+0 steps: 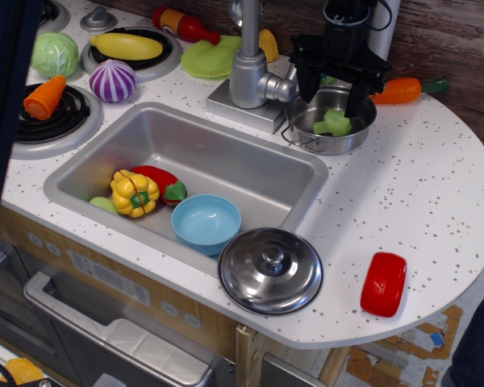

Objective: Take broccoli out of pan

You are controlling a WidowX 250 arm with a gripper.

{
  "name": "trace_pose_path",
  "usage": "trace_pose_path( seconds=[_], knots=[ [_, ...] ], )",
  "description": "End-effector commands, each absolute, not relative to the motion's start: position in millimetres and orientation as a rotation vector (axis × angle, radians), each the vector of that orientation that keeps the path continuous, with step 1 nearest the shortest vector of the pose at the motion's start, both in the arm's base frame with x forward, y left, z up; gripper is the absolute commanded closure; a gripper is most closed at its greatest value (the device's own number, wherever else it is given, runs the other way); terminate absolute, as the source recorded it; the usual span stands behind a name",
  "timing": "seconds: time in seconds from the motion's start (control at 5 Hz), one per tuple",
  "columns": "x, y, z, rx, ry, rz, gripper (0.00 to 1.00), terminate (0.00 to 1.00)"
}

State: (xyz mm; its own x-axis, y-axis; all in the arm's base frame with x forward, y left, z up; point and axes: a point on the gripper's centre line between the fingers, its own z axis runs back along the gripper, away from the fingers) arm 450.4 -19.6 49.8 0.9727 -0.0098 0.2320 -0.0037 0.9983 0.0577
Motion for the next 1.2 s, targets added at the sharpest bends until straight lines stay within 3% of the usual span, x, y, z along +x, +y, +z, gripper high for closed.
trace_pose_path(
  seconds=[0.0,0.4,0.6,0.8,1.0],
  knots=[
    [461,-22,57,0.04,-0.301,-0.018,0.0,0.0],
    [464,-27,32,0.0,-0.324,-0.004,0.0,0.0],
    [464,-28,32,0.009,-0.315,0.008,1.0,0.0],
    [464,-26,37,0.019,-0.303,-0.001,1.0,0.0],
    [464,-20,64,0.058,-0.258,-0.023,1.0,0.0]
  ],
)
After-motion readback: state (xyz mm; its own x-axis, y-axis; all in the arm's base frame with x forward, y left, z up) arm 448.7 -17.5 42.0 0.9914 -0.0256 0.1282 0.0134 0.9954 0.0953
